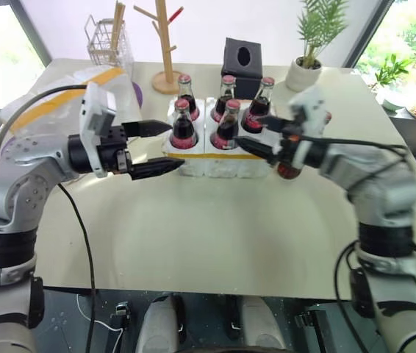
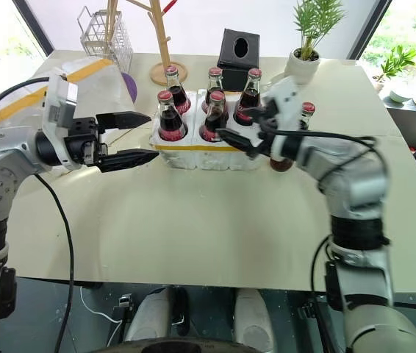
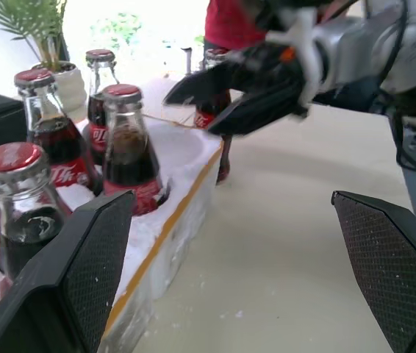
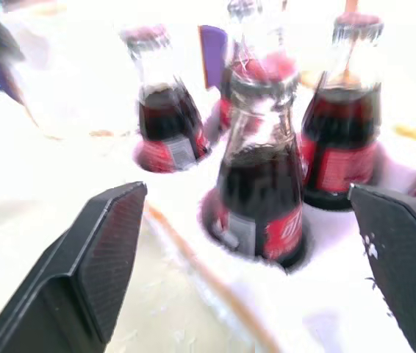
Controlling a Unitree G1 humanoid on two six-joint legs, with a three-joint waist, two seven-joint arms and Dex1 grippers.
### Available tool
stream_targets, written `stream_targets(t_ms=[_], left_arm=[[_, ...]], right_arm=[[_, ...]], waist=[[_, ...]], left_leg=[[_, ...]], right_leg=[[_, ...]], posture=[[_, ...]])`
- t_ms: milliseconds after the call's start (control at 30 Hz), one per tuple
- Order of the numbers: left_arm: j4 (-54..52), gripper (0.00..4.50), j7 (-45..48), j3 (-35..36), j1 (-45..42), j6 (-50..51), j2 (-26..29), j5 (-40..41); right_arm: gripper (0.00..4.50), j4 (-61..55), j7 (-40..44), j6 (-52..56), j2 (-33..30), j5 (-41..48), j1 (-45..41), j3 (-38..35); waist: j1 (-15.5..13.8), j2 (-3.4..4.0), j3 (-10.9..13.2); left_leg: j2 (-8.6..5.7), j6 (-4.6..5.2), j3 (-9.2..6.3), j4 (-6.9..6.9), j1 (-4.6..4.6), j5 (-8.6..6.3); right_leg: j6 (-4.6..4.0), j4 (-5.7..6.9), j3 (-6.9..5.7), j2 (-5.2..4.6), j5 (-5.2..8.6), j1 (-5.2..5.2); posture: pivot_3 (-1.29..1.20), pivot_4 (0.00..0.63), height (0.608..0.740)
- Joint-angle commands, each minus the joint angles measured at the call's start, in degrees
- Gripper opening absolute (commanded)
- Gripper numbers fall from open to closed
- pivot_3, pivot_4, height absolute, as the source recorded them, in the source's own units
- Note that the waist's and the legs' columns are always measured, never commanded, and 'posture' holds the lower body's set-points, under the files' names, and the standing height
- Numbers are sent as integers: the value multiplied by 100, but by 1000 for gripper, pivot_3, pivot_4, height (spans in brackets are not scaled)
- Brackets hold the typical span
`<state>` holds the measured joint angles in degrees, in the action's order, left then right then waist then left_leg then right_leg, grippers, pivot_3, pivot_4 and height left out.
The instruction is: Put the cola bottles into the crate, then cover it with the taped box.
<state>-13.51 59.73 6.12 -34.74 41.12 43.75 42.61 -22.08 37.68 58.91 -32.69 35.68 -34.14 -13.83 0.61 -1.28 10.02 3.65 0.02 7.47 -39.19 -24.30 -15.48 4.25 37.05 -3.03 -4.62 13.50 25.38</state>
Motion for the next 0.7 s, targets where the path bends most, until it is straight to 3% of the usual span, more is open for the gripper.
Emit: stream_targets(t_ms=[33,133,267,533,700], left_arm=[[-30,4500,84,-104,-84,-131,-65,-60],[58,4500,136,-173,-123,-197,-109,-136],[271,4500,246,-313,-326,-293,-199,-240],[435,4500,381,-491,-621,-367,-343,-398],[471,4500,424,-484,-700,-375,-331,-481]], right_arm=[[4488,-1125,-81,1037,-446,1030,857,-1108],[4488,-1479,-242,1312,-702,1305,1582,-1642],[4488,-1238,-914,768,-732,511,2244,-1775],[4488,145,-1694,-578,-5,-444,1541,-811],[4488,1124,-1703,-1332,264,-849,1108,-364]], waist=[[-13,-3,-2],[18,-3,-2],[20,-4,-3],[29,-3,-2],[10,-2,-1]], left_leg=[[0,1,-3,2,3,0],[-2,1,-6,2,6,-1],[-3,1,-7,2,15,-1],[-4,0,-6,3,14,0],[-4,0,-6,2,10,0]], right_leg=[[-1,-1,-2,0,1,-4],[-4,-4,-4,-2,2,-10],[-6,-5,0,2,4,-14],[-5,-4,3,7,4,-12],[-4,-4,1,6,4,-10]], posture=[[0,150,740],[0,150,740],[0,150,740],[0,150,740],[0,150,740]])
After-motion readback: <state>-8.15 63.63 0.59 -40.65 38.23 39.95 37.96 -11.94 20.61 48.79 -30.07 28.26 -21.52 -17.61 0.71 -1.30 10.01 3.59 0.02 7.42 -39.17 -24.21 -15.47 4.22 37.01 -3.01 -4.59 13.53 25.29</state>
